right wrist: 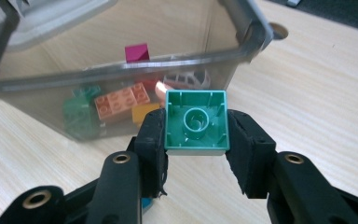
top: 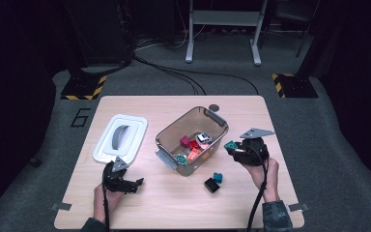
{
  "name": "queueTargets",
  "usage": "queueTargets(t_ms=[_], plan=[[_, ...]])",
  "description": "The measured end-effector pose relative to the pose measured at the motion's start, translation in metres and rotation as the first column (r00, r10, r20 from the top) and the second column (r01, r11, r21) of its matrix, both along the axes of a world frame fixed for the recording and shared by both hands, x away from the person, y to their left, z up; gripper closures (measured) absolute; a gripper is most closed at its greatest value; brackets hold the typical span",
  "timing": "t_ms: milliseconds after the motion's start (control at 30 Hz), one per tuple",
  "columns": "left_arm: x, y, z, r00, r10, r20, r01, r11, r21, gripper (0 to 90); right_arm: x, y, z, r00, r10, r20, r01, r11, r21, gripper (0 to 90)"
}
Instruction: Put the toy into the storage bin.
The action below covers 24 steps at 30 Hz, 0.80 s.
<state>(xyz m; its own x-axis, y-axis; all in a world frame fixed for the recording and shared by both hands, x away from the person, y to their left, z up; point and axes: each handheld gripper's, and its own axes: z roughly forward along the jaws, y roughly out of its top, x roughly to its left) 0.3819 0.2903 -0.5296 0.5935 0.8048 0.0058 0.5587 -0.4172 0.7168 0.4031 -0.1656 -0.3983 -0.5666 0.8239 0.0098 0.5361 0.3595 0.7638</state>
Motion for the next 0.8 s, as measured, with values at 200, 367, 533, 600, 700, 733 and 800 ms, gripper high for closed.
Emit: queueTargets(t_ms=[200,367,533,600,700,733,800], plan=[[0.0,0.0,0.0,1.0,-0.002,0.0,0.002,1.0,0.004,3.3,0.004,0.005,0.018,0.9996,0.003,0.028,-0.003,1.0,0.008,58.7],[0.0,0.0,0.0,1.0,0.0,0.0,0.0,1.0,0.0,3.3,0.008,0.015,0.033,0.999,0.009,0.043,-0.01,1.0,0.009,58.7],[0.0,0.0,0.0,1.0,-0.001,0.001,0.001,1.0,-0.001,3.3,0.017,0.027,0.042,0.9979,0.028,0.058,-0.029,1.0,0.006,58.7],[0.0,0.0,0.0,1.0,0.0,-0.001,0.0,1.0,-0.001,3.2,0.02,0.032,0.043,0.9978,0.037,0.056,-0.037,0.999,0.003,58.7],[0.0,0.0,0.0,1.0,0.0,0.0,0.0,1.0,-0.003,3.3,0.025,0.039,0.043,0.9978,0.045,0.049,-0.045,0.999,-0.003,58.7],[0.0,0.0,0.0,1.0,0.0,0.001,0.0,1.0,-0.003,3.3,0.029,0.045,0.043,0.9973,0.059,0.044,-0.059,0.998,-0.007,58.7],[0.0,0.0,0.0,1.0,0.0,0.0,0.0,1.0,0.0,3.3,0.033,0.05,0.042,0.9974,0.062,0.035,-0.062,0.998,-0.012,58.6]])
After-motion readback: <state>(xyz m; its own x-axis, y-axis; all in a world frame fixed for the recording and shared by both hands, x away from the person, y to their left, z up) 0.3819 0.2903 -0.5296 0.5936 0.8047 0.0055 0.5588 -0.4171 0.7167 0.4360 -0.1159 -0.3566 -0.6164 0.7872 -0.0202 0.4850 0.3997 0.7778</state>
